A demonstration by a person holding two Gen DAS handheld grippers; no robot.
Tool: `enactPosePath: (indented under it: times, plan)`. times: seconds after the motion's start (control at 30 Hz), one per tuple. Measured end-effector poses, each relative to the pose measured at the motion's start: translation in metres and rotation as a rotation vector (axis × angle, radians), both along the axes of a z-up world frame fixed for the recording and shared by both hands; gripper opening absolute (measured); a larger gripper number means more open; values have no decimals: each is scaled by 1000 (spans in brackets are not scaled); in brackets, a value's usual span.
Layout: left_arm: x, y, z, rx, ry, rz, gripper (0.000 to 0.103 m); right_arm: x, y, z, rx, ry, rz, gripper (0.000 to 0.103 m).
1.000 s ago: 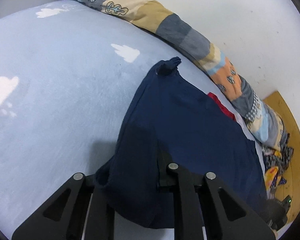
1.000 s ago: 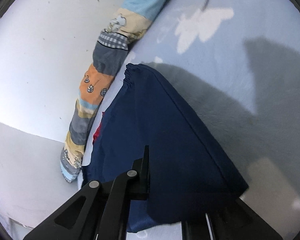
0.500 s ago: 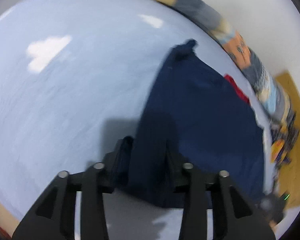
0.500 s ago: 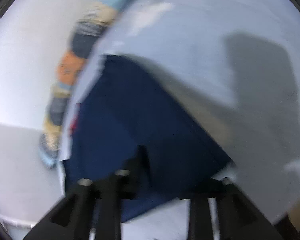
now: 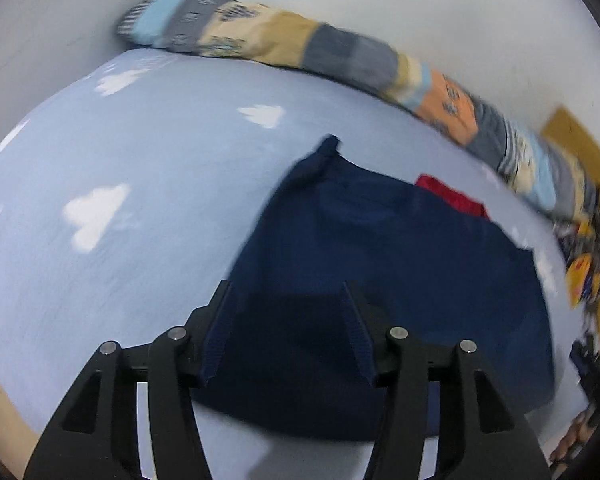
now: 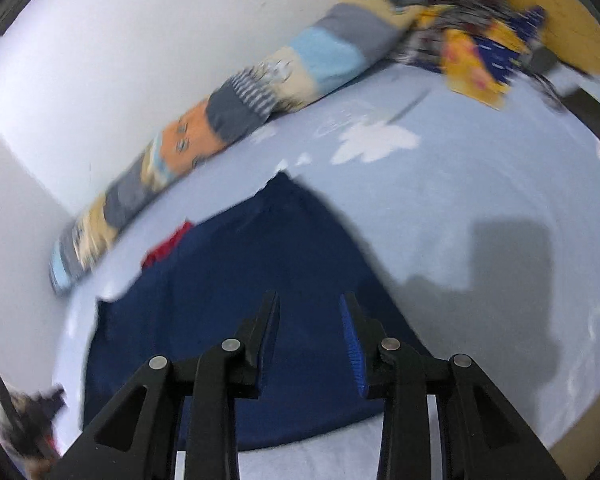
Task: Fold large clothes
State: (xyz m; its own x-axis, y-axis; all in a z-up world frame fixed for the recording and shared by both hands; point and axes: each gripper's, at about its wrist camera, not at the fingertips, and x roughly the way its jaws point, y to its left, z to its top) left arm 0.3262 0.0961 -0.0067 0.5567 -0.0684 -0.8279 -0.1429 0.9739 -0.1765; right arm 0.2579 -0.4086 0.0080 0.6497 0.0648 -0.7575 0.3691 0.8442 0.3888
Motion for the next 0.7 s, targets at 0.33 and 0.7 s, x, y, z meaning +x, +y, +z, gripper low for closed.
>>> enactPosePath:
  times: [0.33,0.7]
  plan:
    - [134,-46,-68,142,100,-74,64,85,-5,-52,-24,236,-8,34]
    - [66,-63,-62,24,80,-178,71,73,46,-16,-166,131,162,38]
